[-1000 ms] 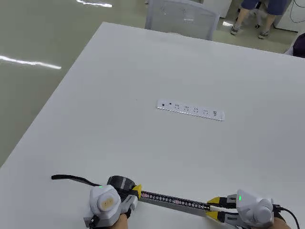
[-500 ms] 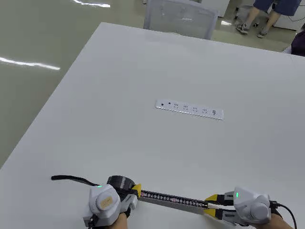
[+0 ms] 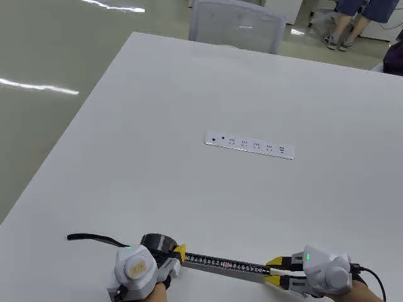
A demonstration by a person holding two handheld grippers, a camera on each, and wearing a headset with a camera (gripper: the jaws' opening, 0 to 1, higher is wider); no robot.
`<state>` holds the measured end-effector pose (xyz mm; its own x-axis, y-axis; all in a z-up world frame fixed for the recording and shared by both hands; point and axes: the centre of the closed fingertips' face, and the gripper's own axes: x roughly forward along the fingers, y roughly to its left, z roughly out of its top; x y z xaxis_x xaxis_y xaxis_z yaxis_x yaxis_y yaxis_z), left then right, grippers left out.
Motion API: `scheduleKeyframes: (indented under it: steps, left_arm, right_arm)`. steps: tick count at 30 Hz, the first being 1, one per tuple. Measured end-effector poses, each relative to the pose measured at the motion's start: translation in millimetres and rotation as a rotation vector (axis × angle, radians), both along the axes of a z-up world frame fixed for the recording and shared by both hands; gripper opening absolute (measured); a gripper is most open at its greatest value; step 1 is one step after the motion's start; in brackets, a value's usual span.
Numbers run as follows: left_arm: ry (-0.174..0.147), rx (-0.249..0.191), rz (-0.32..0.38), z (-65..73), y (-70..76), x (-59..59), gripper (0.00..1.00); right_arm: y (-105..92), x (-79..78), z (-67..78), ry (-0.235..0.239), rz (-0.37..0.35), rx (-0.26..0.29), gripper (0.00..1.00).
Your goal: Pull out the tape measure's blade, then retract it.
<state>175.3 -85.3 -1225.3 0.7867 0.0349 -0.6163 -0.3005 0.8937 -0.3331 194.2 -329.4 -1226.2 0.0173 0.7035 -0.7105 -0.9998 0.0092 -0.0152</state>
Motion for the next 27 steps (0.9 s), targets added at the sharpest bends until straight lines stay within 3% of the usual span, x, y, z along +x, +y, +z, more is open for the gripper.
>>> scheduleKeyframes:
  steps: [27]
  left_arm:
    - [-0.002, -0.006, 0.0, 0.9, 0.1, 0.2, 0.62]
  right_arm:
    - [23.7, -1.5, 1.6, 0.006, 0.014, 0.023, 0.12]
